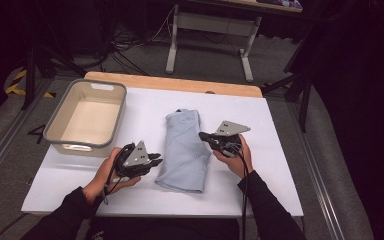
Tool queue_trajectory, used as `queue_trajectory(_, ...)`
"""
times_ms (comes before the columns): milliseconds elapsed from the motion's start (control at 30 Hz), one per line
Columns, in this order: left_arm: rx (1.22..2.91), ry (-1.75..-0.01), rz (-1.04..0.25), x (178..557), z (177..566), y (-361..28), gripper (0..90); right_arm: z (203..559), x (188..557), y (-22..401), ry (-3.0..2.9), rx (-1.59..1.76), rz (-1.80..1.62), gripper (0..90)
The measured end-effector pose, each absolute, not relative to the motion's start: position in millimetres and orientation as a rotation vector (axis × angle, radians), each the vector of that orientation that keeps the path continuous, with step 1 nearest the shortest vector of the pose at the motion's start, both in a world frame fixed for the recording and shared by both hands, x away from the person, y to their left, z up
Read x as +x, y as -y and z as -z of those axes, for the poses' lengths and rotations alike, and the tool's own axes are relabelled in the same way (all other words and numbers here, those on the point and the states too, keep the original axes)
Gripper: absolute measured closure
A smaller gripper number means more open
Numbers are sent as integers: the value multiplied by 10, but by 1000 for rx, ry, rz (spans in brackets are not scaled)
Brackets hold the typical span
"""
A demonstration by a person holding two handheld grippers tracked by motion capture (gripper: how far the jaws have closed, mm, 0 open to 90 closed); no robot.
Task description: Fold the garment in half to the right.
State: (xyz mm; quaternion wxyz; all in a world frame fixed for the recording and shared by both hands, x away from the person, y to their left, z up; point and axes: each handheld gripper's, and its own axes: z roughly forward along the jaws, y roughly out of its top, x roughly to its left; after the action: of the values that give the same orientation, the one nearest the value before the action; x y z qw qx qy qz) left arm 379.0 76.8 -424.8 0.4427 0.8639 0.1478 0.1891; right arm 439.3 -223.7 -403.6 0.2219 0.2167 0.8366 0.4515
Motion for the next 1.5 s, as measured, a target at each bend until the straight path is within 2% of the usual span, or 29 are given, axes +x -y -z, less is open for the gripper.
queue_trajectory(200, 2139, -401, -474, 4050, 4291, -620, 757, 4106, 4577, 1958, -2362, 535, -1224, 892)
queue_trajectory(367, 2181, -384, -460, 4117, 4347, -542, 759, 4281, 4665, 1811, -2441, 524, -1136, 900)
queue_trajectory(567, 2240, -377, -477, 4121, 4386, -503, 779, 4390, 4702, 1780, -2478, 536, -1113, 900)
queue_trajectory(900, 2306, -403, -407, 4150, 4563, -466, 811, 4468, 4720, 1788, -2480, 527, -1008, 900)
queue_trajectory(1033, 2332, -391, -421, 4130, 4559, -478, 830, 4468, 4729, 1831, -2436, 529, -933, 900)
queue_trajectory(1167, 2307, -395, -441, 4112, 4560, -480, 829, 4499, 4772, 1915, -2405, 581, -916, 900)
queue_trajectory(1267, 2227, -441, -448, 4111, 4531, -543, 746, 4475, 4777, 1968, -2394, 618, -953, 900)
queue_trajectory(1300, 2204, -455, -456, 4110, 4510, -568, 694, 4450, 4766, 1983, -2381, 626, -969, 900)
queue_trajectory(1400, 2134, -452, -430, 4092, 4469, -619, 726, 4372, 4720, 2033, -2352, 643, -1048, 900)
queue_trajectory(1500, 2125, -432, -429, 4071, 4451, -625, 802, 4324, 4669, 2062, -2333, 641, -1085, 900)
